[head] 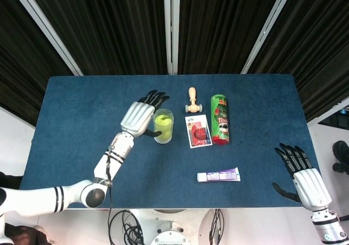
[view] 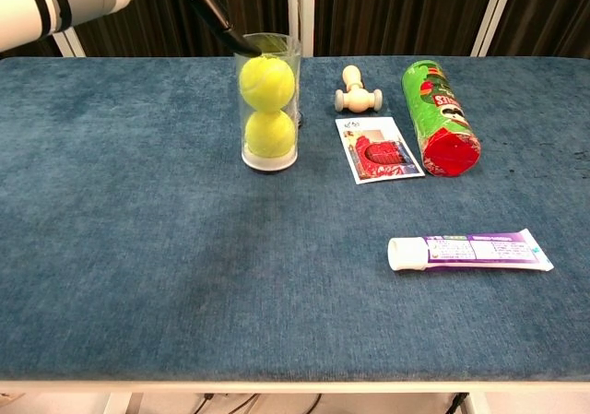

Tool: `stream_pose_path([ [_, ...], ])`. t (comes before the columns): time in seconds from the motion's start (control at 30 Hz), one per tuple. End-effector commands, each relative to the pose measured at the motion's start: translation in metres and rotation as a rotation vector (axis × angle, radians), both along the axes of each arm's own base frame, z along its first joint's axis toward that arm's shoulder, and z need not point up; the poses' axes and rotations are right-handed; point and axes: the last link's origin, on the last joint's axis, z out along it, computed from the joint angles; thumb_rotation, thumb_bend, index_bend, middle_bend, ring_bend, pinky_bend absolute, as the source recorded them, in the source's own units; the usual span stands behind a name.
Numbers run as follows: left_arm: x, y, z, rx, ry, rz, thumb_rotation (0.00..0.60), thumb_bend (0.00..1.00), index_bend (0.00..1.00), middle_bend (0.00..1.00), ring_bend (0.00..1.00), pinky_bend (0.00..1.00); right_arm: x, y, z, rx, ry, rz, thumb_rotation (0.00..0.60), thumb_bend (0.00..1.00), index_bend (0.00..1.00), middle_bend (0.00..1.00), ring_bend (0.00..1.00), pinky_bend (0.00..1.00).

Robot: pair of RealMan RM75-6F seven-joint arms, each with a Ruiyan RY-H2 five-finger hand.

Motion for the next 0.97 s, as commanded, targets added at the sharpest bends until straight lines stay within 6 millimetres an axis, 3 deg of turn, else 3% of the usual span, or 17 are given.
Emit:
stream_pose_path([
  [0.03, -0.002, -0.002, 0.004, 0.01, 0.0, -0.005, 0.6, 0.0, 0.12, 0.06, 0.02, 0.25, 0.0, 0.0, 0.001, -0.002, -0.001, -0.001, 0.6, 0.18, 0.0, 0.0, 0.0, 0.0],
  [0.13, -0.008, -0.011, 0.014, 0.037, 0.018, -0.021, 0.6, 0.0, 0.12, 0.06, 0.02, 0.22, 0.0, -0.001, 0.002, -0.003, -0.005, -0.001, 0.6, 0.18, 0.0, 0.0, 0.0, 0.0],
  [0.27, -0.035, -0.037, 0.037, 0.153, 0.111, -0.05, 0.6, 0.02, 0.12, 0.07, 0.0, 0.17, 0.0, 0.0, 0.004, -0.007, -0.015, 0.0, 0.6, 0.18, 0.0, 0.0, 0.0, 0.0],
  [0.5, -0.136, -0.132, 0.068, 0.302, 0.31, 0.011, 0.6, 0.05, 0.12, 0.07, 0.0, 0.06, 0.003, 0.001, -0.001, 0.01, -0.012, 0.02, 0.6, 0.18, 0.0, 0.0, 0.0, 0.0],
  [0.7, -0.213, -0.19, 0.065, 0.311, 0.384, 0.139, 0.6, 0.05, 0.09, 0.06, 0.0, 0.0, 0.007, 0.002, -0.01, 0.036, 0.009, 0.032, 0.6, 0.18, 0.0, 0.0, 0.0, 0.0],
  [0.8, -0.233, -0.207, 0.064, 0.286, 0.354, 0.189, 0.6, 0.05, 0.08, 0.06, 0.0, 0.0, 0.008, 0.002, -0.012, 0.039, 0.017, 0.03, 0.6, 0.18, 0.0, 0.0, 0.0, 0.0],
  [0.97, -0.248, -0.218, 0.066, 0.286, 0.308, 0.213, 0.6, 0.05, 0.07, 0.05, 0.0, 0.0, 0.009, 0.001, -0.015, 0.04, 0.028, 0.03, 0.6, 0.18, 0.0, 0.0, 0.0, 0.0],
])
